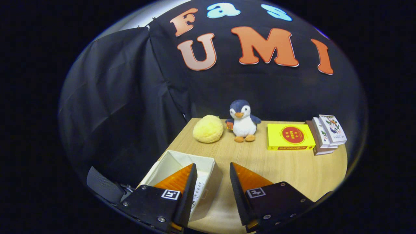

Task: Open the storage box then place both shoes into the box .Put the left shoe in first, then the right shoe, with the right side of both shoes facing outward in a uniform manner.

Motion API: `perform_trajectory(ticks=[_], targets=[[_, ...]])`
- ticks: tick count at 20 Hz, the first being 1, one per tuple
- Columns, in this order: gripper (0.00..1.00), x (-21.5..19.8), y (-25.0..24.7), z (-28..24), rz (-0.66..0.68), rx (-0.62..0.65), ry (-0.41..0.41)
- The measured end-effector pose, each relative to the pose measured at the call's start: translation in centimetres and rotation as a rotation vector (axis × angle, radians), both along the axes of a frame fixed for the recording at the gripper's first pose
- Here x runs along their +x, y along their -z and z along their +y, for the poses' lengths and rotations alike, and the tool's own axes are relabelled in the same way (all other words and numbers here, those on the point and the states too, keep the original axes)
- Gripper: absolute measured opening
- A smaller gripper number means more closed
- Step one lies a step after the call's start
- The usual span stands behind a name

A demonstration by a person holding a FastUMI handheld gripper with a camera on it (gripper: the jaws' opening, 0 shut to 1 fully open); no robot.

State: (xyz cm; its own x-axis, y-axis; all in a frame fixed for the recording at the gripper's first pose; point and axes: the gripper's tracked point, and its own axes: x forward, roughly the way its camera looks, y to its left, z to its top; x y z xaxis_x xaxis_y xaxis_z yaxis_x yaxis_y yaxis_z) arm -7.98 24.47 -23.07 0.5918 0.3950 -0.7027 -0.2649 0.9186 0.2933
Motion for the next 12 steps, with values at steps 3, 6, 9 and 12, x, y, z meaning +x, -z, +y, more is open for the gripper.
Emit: perform_trajectory(ticks=[3,6,9,12], targets=[[0.7,1.3,-2.4,-3.1,-0.095,-0.006,0.03],[0.8,2.4,-4.8,-6.6,-0.196,-0.031,0.057],[0.83,3.4,-7.9,-9.6,-0.297,-0.032,0.09],[0.88,4.3,-11.0,-12.6,-0.402,-0.036,0.12]])
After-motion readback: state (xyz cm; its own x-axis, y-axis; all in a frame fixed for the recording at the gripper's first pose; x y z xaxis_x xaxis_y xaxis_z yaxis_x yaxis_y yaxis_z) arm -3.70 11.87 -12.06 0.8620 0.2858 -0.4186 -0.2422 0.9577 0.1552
